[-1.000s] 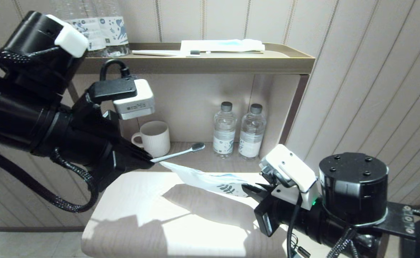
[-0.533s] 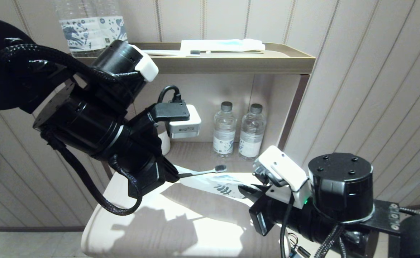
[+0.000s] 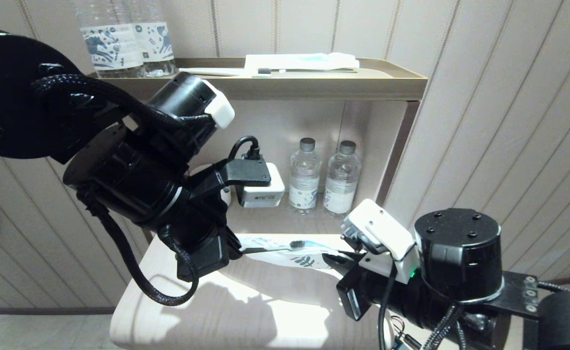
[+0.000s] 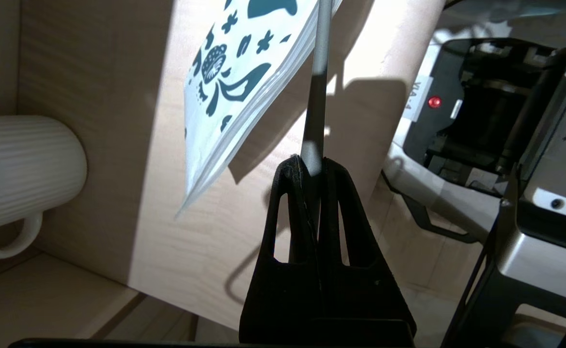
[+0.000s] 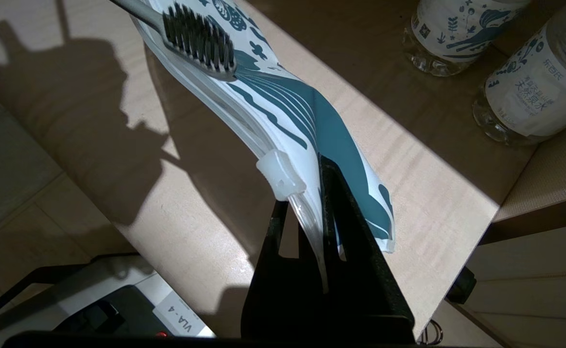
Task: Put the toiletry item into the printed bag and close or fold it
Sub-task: Place the toothbrush in the storage bag
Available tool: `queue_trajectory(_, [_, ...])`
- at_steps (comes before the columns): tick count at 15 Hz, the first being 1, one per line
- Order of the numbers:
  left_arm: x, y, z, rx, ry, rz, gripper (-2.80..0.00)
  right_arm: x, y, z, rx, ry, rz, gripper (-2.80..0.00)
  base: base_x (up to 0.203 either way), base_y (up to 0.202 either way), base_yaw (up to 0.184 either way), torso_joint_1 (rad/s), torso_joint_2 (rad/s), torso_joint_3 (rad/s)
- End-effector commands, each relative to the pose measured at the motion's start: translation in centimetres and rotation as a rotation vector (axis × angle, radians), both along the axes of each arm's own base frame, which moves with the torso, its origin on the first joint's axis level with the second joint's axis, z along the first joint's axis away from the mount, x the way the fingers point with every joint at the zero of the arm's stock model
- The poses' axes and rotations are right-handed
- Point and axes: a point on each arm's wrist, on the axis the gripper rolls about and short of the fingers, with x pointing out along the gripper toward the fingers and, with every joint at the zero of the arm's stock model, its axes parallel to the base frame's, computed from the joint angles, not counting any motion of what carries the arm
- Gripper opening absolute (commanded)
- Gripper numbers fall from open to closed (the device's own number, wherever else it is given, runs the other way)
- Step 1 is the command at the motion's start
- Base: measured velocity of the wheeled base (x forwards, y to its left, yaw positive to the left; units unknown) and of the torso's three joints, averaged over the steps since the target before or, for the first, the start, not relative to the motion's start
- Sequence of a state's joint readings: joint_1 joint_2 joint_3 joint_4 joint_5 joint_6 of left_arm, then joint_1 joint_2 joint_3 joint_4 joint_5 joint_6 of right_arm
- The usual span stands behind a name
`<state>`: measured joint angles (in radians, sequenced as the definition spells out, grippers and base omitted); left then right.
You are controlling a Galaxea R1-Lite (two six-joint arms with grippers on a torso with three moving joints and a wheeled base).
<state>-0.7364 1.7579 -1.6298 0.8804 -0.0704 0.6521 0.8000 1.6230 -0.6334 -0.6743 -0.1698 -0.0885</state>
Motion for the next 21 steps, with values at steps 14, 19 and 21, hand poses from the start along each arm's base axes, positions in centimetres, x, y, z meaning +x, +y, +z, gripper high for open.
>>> queue_trajectory(14, [-1.7, 0.2, 1.3, 0.004, -0.026, -0.027, -2.8, 0.1, 0.0, -0.1, 0.001, 0.0, -0.003, -2.8, 0.0, 0.0, 0.0, 0.0, 0.0, 0.0])
queue_trajectory(19, [-1.4, -0.2, 0.5, 0.021, -0.009, -0.031, -2.8, 0.1, 0.1, -0.2, -0.001, 0.002, -0.002, -2.8, 0.0, 0.0, 0.0, 0.0, 0.0, 0.0])
queue_trajectory(21, [-1.3, -0.4, 0.2, 0.028, 0.0, -0.03, -2.8, 0.1, 0.1, -0.2, -0.002, 0.003, -0.002, -2.8, 0.0, 0.0, 0.0, 0.0, 0.0, 0.0])
